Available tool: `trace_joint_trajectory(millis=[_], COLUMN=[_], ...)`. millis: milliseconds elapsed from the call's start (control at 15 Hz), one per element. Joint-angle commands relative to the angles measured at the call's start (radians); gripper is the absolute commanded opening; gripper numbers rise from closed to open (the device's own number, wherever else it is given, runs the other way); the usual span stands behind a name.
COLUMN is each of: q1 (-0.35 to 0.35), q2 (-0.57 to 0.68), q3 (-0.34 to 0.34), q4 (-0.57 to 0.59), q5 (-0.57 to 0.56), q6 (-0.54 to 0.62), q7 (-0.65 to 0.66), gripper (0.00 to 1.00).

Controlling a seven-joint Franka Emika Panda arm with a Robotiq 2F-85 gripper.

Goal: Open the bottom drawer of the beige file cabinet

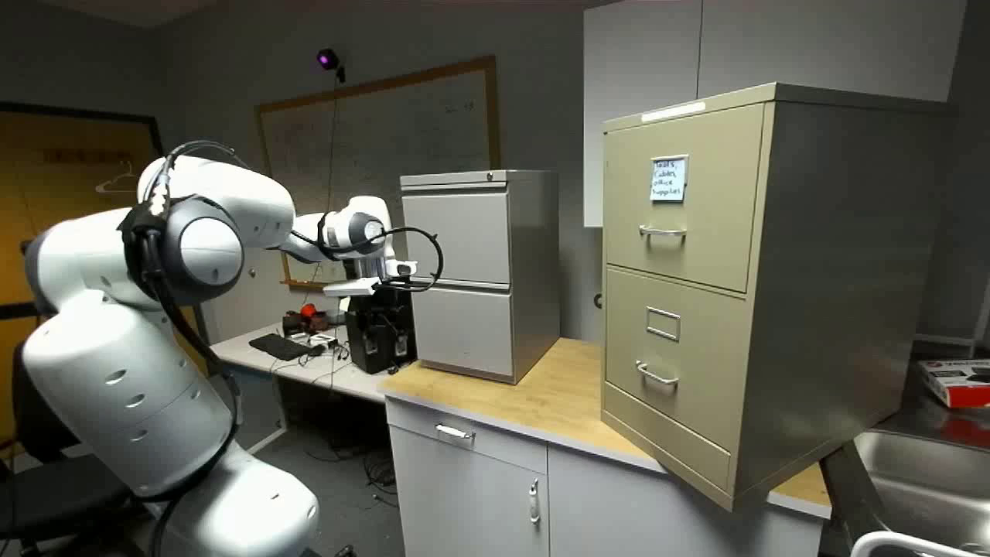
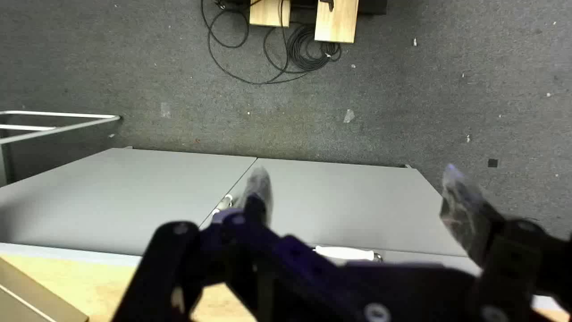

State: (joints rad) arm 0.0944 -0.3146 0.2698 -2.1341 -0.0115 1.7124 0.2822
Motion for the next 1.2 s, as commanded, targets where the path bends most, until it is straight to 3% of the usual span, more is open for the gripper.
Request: trace_joint_trajectory(millis=[0, 733, 1133], q1=[0.019, 0.013, -0.012], q2=[0.003, 0.021, 0.063], q3=[-0.016, -0.020, -0.053], q4=[0.004, 0.016, 0.042], q5=[-0.005, -0.010, -0.047], q6=[0.000, -0.002, 0.035], q7=[0.005, 0.022, 0.057], gripper=[1.00, 1.00, 1.00])
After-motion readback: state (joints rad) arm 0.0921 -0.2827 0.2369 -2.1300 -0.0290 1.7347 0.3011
